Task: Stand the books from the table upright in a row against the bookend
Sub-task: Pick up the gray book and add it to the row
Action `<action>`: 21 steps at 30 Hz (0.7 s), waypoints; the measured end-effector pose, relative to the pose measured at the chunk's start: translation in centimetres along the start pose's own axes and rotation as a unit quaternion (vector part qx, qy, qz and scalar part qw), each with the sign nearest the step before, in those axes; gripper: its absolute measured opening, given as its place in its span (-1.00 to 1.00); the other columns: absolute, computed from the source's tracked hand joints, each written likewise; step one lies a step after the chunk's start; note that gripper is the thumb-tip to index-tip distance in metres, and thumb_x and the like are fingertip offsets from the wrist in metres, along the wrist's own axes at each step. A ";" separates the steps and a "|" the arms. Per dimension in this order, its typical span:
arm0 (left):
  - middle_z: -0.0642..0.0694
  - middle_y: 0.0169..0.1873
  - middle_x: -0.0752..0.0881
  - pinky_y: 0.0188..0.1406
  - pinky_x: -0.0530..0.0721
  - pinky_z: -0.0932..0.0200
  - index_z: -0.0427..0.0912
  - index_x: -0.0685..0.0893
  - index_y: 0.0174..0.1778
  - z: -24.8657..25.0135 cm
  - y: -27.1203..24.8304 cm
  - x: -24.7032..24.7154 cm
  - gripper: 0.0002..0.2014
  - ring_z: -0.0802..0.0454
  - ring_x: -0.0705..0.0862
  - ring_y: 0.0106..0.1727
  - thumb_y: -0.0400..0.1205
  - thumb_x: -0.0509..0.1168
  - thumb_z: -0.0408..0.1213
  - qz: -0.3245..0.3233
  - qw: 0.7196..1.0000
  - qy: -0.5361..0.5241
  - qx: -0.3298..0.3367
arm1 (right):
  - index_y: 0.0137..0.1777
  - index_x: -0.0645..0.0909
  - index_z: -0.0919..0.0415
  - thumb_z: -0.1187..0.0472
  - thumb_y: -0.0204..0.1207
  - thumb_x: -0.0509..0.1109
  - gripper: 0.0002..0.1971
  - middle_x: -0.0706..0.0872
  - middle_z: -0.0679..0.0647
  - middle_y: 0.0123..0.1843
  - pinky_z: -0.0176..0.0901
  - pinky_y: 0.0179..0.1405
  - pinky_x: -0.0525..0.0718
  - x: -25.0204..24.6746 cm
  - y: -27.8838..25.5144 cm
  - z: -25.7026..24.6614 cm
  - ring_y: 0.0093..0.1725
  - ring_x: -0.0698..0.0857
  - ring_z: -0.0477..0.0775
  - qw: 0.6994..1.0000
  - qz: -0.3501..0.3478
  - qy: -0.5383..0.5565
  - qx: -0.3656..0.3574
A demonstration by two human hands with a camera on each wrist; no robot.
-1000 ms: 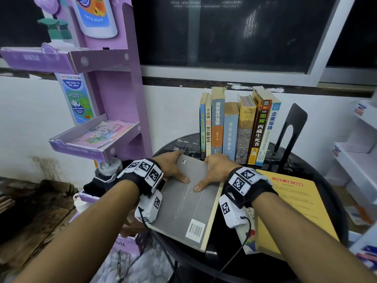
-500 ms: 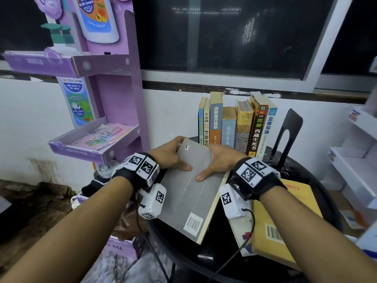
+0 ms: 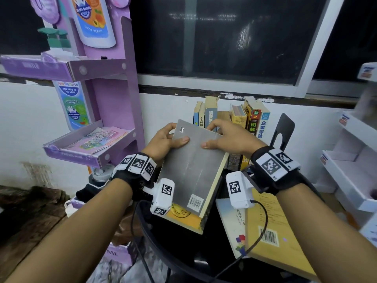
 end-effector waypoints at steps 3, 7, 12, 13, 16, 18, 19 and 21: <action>-0.30 -0.01 0.76 -0.04 0.75 -0.20 -0.14 0.56 0.13 0.3 0.1 0.2 -0.62 -0.23 0.77 -0.12 0.42 0.40 -0.46 -0.024 0.999 -0.042 0.020 | 0.20 0.61 -0.01 -0.02 0.44 0.56 -0.64 0.71 -0.02 0.13 -0.03 0.00 0.75 -0.5 -0.9 0.0 0.02 0.73 0.00 0.998 -0.008 0.044 -0.032; -0.28 0.01 0.76 -0.07 0.79 -0.09 -0.19 0.54 0.22 0.2 0.2 0.7 -0.56 -0.19 0.78 -0.09 0.42 0.38 -0.49 -0.047 0.997 -0.058 0.021 | 0.38 0.55 -0.12 -0.02 0.43 0.56 -0.49 0.70 -0.11 0.21 0.10 0.16 0.73 -0.4 -1.8 0.1 0.11 0.73 -0.02 0.997 -0.035 0.036 -0.055; -0.29 0.02 0.76 -0.05 0.79 -0.12 -0.19 0.56 0.21 0.0 0.4 1.5 -0.57 -0.21 0.78 -0.06 0.42 0.39 -0.46 -0.044 0.998 -0.046 0.008 | 0.59 0.30 -0.23 0.14 0.45 0.57 -0.23 0.62 -0.12 0.27 -0.35 -0.29 0.73 -0.3 -2.6 0.2 0.10 0.73 -0.06 0.995 -0.073 0.020 -0.064; -0.31 0.04 0.76 -0.01 0.77 -0.15 -0.20 0.56 0.23 0.0 0.5 1.7 -0.56 -0.24 0.76 -0.03 0.42 0.40 -0.45 -0.041 0.998 -0.040 0.007 | 0.60 0.29 -0.23 0.15 0.47 0.55 -0.24 0.62 -0.12 0.28 -0.41 -0.35 0.68 -0.5 -2.6 0.1 0.08 0.71 -0.07 0.996 -0.060 0.003 -0.070; -0.38 0.13 0.73 0.18 0.67 -0.29 -0.25 0.55 0.32 0.3 1.2 2.5 -0.47 -0.34 0.72 0.09 0.40 0.46 -0.37 -0.031 1.000 -0.001 0.004 | 0.60 0.32 -0.18 0.17 0.49 0.53 -0.28 0.60 -0.09 0.36 -0.25 -0.09 0.73 -1.0 -2.8 0.3 0.17 0.68 -0.05 0.996 -0.019 -0.016 -0.084; -0.37 0.14 0.73 0.25 0.63 -0.31 -0.24 0.57 0.30 0.7 1.7 3.1 -0.46 -0.33 0.71 0.12 0.37 0.47 -0.36 -0.032 0.999 0.028 0.003 | 0.58 0.35 -0.17 0.20 0.49 0.53 -0.30 0.60 -0.06 0.37 -0.03 0.05 0.78 -1.4 -2.9 0.7 0.21 0.69 0.01 0.997 -0.012 0.002 -0.081; -0.35 0.11 0.73 0.27 0.63 -0.27 -0.22 0.59 0.27 1.1 1.9 3.5 -0.48 -0.29 0.72 0.11 0.35 0.45 -0.36 -0.037 0.999 0.039 0.001 | 0.58 0.36 -0.16 0.21 0.49 0.53 -0.31 0.59 -0.05 0.38 0.02 0.08 0.78 -1.6 -3.1 0.9 0.22 0.68 0.03 0.997 -0.009 0.008 -0.080; -0.25 0.02 0.74 0.20 0.63 -0.10 -0.18 0.61 0.19 1.8 2.2 4.4 -0.53 -0.15 0.71 0.03 0.32 0.41 -0.38 -0.048 0.998 0.048 -0.002 | 0.58 0.37 -0.13 0.22 0.50 0.52 -0.32 0.58 -0.05 0.41 0.02 0.13 0.76 -2.2 -3.4 1.1 0.24 0.66 0.00 0.996 -0.005 0.012 -0.085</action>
Point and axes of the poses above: each hand's wrist, its own y-axis towards the middle knuckle, its own x-axis out of the palm, z = x × y, the point moved 5 cm from there along y, towards the middle knuckle
